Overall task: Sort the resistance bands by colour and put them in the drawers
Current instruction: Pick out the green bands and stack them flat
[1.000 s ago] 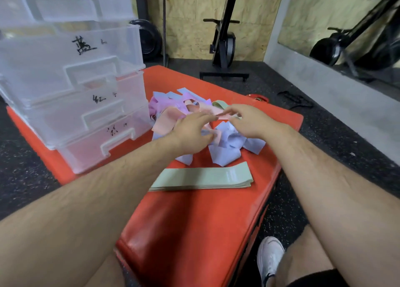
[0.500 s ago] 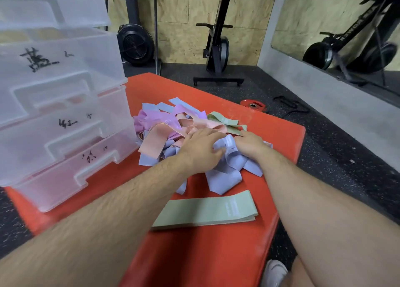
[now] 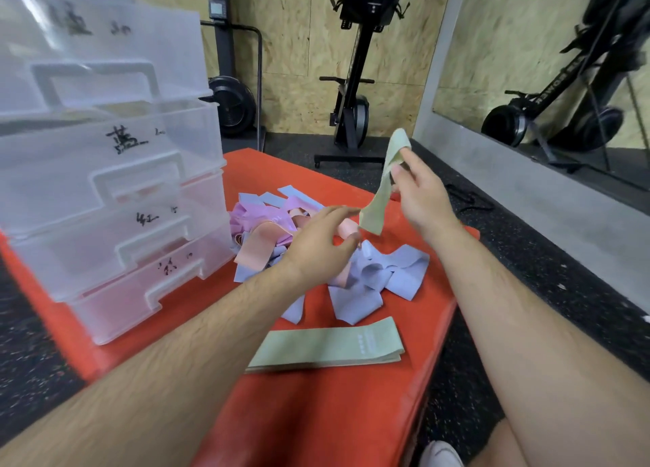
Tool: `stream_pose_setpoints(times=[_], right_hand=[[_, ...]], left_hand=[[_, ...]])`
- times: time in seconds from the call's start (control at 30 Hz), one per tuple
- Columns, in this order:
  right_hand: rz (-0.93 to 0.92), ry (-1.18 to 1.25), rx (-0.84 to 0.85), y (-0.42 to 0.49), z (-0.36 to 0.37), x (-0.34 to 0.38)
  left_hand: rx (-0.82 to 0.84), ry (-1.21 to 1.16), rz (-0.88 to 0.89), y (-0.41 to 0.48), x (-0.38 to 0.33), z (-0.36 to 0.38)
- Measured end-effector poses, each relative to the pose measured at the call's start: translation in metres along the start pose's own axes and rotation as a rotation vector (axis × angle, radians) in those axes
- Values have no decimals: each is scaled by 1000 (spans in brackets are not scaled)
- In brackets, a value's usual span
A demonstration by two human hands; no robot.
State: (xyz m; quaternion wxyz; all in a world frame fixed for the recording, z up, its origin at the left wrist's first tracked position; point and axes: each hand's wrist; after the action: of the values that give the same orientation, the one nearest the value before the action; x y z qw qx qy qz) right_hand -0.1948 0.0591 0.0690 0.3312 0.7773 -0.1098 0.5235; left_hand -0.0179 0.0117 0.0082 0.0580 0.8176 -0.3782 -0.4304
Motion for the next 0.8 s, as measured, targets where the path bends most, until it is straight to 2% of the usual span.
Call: stream_pose_setpoints(times=[0.1,0.23,0.3,0.4,0.63,0.8], right_hand=[[-34,145,4,-10,-7,25],[-56,292,99,-30,-9,38],[-62,318,128,-41,-4,42],[-93,299,199,-56,7,49],[-57,217,234,-72,29,56],[-45,221,242,-79,41,63]], left_hand=[[-63,-157,-17,-7,-17,-17],[-202,-337,-61,-14,-38,-40],[-256,-448,-69,-17,-44,-51],[-242,-596,-99,-21,-45,-64],[-213,-543,-160,-31,-38,-80],[-253,-664,-213,-34,-34,-89]])
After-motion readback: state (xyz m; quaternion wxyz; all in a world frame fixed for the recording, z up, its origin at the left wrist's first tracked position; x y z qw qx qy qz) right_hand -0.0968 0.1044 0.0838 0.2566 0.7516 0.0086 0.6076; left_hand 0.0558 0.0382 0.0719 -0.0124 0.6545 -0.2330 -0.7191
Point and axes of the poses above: each hand's wrist, its own y-axis towards the middle knuckle, its own z-axis out of the palm, x = y × z, and after that the axes turned 2 degrees about -z, right-handed
